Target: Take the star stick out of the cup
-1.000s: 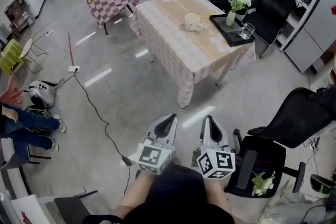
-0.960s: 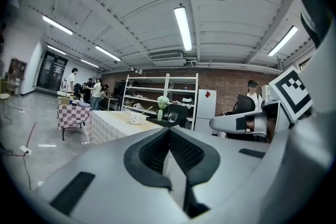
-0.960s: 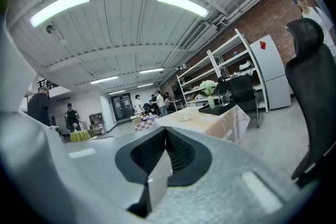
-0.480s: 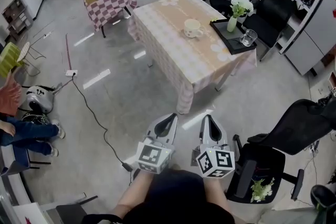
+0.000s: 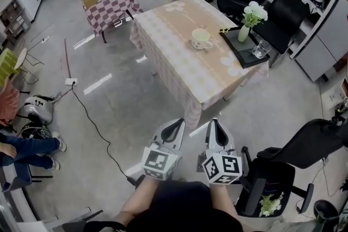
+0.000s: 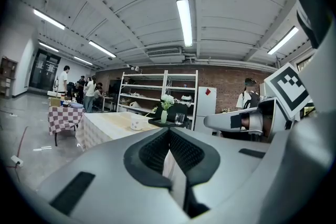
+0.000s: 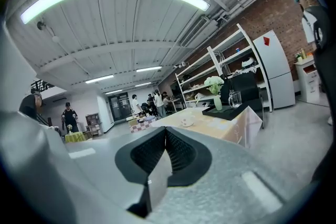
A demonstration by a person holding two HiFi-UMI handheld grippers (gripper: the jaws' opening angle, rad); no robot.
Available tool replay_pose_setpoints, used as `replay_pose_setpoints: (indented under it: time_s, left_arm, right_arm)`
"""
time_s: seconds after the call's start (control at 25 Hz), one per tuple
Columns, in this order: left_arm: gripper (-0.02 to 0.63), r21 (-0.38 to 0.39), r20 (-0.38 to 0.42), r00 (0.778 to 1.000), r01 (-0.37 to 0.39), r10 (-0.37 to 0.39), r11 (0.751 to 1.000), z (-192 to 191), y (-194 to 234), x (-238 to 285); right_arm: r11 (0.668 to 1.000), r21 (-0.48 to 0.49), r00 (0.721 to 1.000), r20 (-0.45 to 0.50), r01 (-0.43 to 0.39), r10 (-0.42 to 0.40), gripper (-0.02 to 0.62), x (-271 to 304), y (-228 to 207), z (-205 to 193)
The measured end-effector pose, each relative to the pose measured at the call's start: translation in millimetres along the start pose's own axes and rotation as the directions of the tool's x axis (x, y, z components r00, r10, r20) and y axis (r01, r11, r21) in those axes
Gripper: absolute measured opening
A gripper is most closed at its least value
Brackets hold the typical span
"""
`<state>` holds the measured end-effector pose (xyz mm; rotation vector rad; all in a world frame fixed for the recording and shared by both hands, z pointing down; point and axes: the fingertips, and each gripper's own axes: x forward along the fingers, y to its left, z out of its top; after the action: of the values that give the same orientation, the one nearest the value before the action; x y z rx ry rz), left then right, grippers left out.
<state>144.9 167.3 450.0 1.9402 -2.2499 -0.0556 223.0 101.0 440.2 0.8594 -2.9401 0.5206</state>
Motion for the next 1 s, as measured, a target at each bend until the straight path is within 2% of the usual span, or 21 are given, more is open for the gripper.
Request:
replay_pose_setpoints:
  time_s: [0.36,1.0]
  left_arm:
    - [0.009,-0.014,-0.007,1.0,0.027,-0.027,1.0,14.4,39.3,41.6]
    - [0.009,-0.015,0.015,1.0,0.026,-0.026,1.0,40.2,106.8,92.0]
  right_arm:
    - [1.0,0.0,1.0,-0.006,0.029,-0.029,0.002,55.5,-2.7,12.9]
    - [0.998,-0.018,0.998,-0.001,0.058,-0.058,0.002,133.8,3.0,31.5]
